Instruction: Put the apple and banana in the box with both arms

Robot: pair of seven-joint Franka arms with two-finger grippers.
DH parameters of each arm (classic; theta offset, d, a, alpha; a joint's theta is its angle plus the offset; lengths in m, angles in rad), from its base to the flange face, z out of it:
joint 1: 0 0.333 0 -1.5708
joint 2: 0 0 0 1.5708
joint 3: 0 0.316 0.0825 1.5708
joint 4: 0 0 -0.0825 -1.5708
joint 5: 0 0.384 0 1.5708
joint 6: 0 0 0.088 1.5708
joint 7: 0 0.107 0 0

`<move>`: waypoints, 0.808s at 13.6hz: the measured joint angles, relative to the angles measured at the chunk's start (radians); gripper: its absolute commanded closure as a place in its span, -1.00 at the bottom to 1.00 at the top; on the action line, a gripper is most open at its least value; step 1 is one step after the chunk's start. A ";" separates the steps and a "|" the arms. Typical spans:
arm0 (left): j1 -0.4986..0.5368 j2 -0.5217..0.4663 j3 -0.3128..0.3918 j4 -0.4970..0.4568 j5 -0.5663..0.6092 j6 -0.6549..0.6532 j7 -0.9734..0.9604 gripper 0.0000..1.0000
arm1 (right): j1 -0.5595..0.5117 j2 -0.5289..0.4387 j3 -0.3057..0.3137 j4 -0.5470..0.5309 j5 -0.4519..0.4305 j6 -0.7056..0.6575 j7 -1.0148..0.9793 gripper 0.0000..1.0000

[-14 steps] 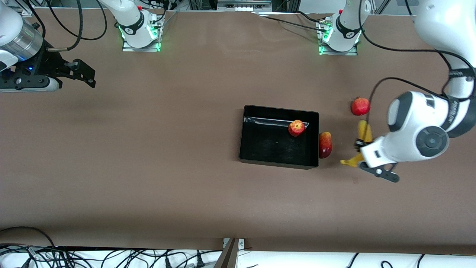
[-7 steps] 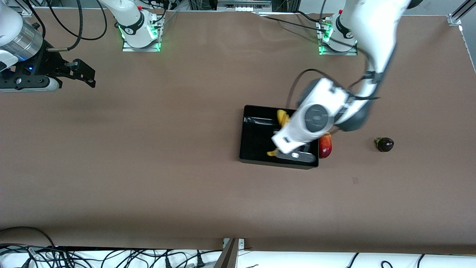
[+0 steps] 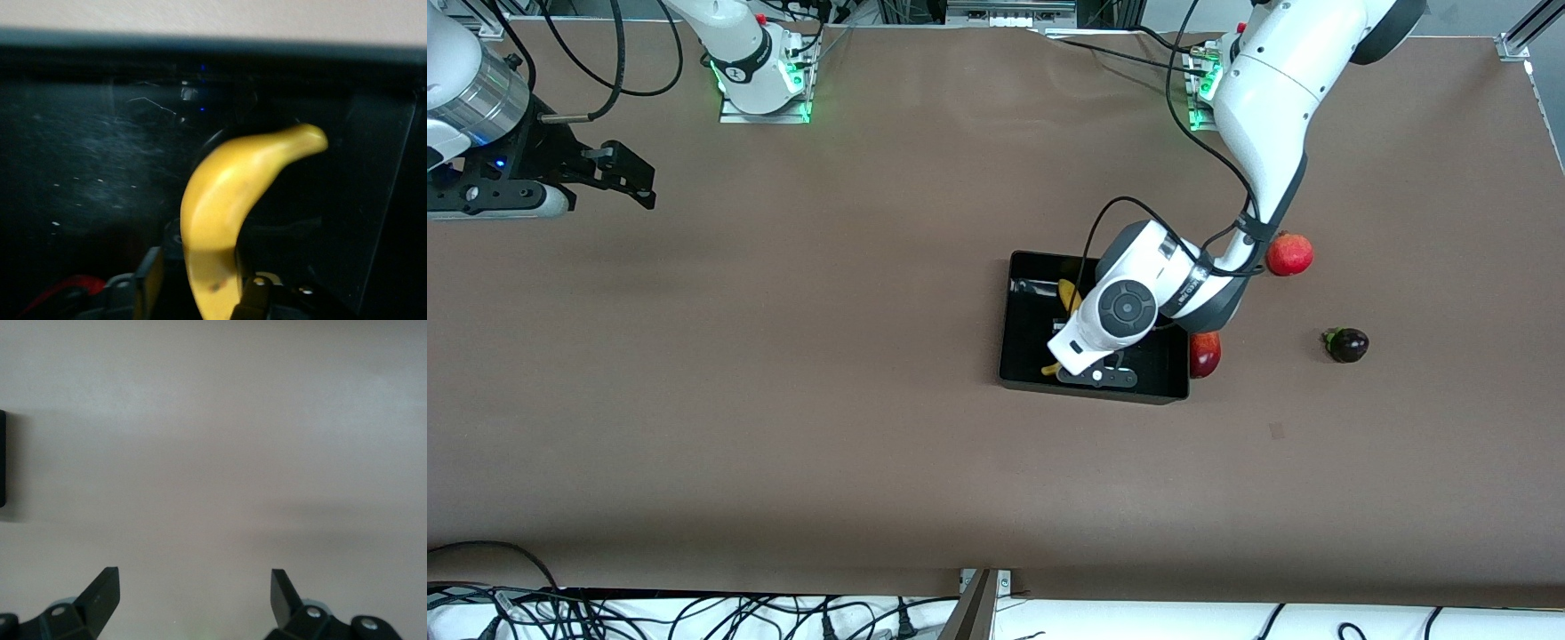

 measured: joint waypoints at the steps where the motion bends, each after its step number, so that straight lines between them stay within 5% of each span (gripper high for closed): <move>1: 0.009 -0.016 0.002 0.012 0.000 -0.024 -0.005 -1.00 | 0.000 0.000 0.000 0.000 0.000 0.000 0.000 -1.00; 5: 0.121 -0.185 0.023 0.043 0.001 -0.172 0.024 -1.00 | 0.001 0.000 0.000 0.001 0.000 0.000 0.000 -1.00; 11: 0.364 -0.343 0.032 0.123 0.043 -0.509 0.448 -1.00 | 0.001 0.000 0.001 0.001 0.000 0.000 0.000 -1.00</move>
